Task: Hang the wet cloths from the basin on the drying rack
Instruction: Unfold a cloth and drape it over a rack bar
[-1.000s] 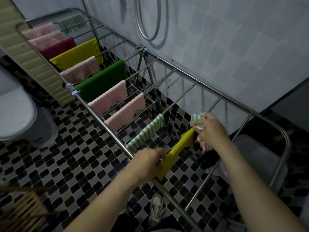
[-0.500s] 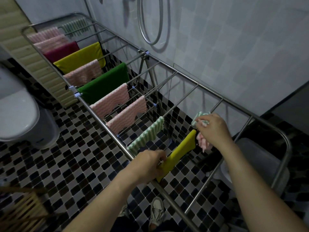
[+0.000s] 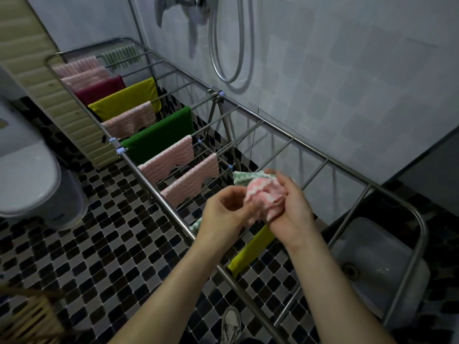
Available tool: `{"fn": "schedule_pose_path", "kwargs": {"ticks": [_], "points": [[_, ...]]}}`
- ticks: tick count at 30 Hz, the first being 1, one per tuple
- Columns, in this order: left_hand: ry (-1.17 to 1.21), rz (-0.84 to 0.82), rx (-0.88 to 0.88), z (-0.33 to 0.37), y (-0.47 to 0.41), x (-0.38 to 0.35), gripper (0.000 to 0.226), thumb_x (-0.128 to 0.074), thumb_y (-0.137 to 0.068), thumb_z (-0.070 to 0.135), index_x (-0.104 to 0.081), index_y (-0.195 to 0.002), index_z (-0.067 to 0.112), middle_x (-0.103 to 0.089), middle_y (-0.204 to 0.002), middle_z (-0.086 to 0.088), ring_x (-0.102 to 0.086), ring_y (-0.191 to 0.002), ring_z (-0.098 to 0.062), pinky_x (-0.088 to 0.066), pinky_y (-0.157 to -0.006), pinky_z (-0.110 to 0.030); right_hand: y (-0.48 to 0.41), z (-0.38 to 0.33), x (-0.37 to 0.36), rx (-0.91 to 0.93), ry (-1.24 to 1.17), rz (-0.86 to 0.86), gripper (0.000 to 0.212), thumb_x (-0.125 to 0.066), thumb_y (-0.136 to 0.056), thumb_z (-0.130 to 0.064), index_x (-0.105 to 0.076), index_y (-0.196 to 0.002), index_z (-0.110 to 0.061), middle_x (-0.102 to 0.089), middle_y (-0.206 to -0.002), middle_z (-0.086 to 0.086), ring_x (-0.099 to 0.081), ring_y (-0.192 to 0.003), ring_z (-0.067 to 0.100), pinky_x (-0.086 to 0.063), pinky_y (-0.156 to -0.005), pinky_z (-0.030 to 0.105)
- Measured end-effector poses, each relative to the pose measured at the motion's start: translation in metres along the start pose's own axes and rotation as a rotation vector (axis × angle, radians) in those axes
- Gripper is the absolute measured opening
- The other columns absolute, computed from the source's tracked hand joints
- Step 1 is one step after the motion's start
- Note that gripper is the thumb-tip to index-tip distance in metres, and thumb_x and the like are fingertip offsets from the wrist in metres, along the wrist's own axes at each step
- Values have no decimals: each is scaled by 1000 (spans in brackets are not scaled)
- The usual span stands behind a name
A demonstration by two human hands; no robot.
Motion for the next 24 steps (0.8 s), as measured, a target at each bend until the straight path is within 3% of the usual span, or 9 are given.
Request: {"fn": "schedule_pose_path", "kwargs": {"ticks": [2,5,8,11,15,17,19,21,24], "points": [[118,34,29,3,-1,4,8,-63,-88,16,-67,-94,12,-73,-93,-4,-69,-82,-18,-55,-71,-25,3,3,-2,-7,28,-42,26,-50,-98,-26,-61,-112,-7,-72,-105,19,-72,-90,28,-57,-79,39],[318,59,95,10,-4,8,12,-52,-92,7,-62,-86,9,-70,-86,-9,-66,-80,-21,-55,-71,-30,7,6,-3,4,153,-88,30,-58,-93,-26,-62,-113,-5,-70,-108,19,-70,-90,25,-56,-76,34],[396,120,130,13,-10,13,16,-50,-89,9,-58,-101,3,-68,-99,-18,-67,-88,-31,-56,-81,-44,10,5,-5,22,221,-151,29,-59,-91,-26,-63,-110,-5,-72,-103,16,-71,-86,23,-58,-69,31],[517,219,169,16,-14,15,28,-48,-93,12,-55,-118,2,-68,-102,-17,-67,-84,-28,-57,-72,-39,11,4,-6,45,221,-194,37,-61,-87,-24,-61,-116,-2,-69,-110,17,-69,-94,25,-58,-80,33],[494,185,110,16,-12,8,45,-67,-82,29,-52,-123,23,-64,-115,-13,-67,-102,-33,-54,-88,-53,10,6,-8,199,544,-166,33,-69,-79,-18,-65,-111,-8,-69,-109,15,-68,-100,27,-56,-86,39],[405,182,75,18,-12,6,47,-70,-79,16,-54,-121,33,-59,-120,-10,-66,-104,-33,-54,-85,-55,12,6,-10,231,614,-182,24,-63,-87,-10,-66,-111,-9,-70,-110,14,-69,-102,26,-57,-86,39],[403,233,65,22,-16,12,32,-58,-90,3,-63,-110,27,-61,-120,-12,-67,-91,-29,-58,-76,-49,12,2,-11,200,498,-174,22,-56,-91,-3,-66,-111,-8,-70,-109,15,-70,-98,25,-58,-82,35],[404,270,65,27,-20,24,26,-49,-94,1,-67,-88,19,-63,-114,-9,-64,-78,-23,-58,-58,-34,11,-7,-8,181,406,-135,22,-55,-93,-6,-64,-113,-4,-71,-105,19,-72,-86,23,-60,-70,30],[174,245,-9,33,-23,45,23,-56,-90,0,-63,-76,17,-66,-88,-2,-60,-69,-18,-50,-49,-25,10,-16,-3,149,395,-78,24,-54,-96,-17,-60,-113,-1,-70,-101,24,-71,-73,23,-59,-56,26]]}}
Point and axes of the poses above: each hand's wrist, its own y-axis away from the middle knuckle, its own x-axis out of the back of the hand, z = x × y, the point moved 2 cm from there along -y, towards the middle knuckle
